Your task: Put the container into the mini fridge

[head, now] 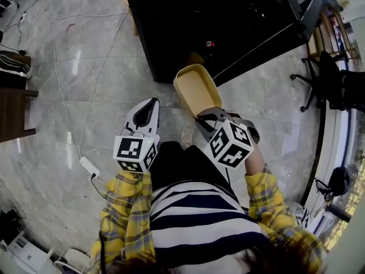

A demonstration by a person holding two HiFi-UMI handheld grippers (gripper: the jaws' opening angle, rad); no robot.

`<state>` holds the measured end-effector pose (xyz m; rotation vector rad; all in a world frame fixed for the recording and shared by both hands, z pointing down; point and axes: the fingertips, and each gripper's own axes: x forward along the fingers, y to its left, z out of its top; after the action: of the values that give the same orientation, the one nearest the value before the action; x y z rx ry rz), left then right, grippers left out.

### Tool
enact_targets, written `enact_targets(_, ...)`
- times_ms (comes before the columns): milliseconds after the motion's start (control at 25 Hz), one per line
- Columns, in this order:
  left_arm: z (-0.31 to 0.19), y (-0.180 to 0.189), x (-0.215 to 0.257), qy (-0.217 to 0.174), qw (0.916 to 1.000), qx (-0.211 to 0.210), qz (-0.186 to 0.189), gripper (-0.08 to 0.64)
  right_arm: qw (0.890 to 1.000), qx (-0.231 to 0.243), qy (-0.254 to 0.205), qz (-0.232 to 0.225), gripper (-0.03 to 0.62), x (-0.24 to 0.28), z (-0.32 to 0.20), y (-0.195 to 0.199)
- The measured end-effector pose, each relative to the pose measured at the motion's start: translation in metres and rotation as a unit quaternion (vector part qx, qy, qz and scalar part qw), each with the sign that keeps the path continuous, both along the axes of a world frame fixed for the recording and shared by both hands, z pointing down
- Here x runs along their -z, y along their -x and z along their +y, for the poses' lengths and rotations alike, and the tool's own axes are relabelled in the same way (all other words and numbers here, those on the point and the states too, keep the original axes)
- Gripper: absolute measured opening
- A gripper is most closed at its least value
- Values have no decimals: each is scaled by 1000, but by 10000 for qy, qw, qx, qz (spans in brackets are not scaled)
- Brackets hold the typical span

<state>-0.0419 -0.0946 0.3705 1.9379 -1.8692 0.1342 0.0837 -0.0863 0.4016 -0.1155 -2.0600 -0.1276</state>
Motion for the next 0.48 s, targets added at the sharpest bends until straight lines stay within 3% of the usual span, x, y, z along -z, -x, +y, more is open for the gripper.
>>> enact_targets(320, -18, 25, -16, 38, 9979, 640, -117, 18, 9994, 333, 0, 105, 37, -20, -47, 13)
enact_targets(480, -25, 29, -22, 76, 9972, 721, -207, 18, 9988, 460, -60, 134, 37, -28, -66, 26)
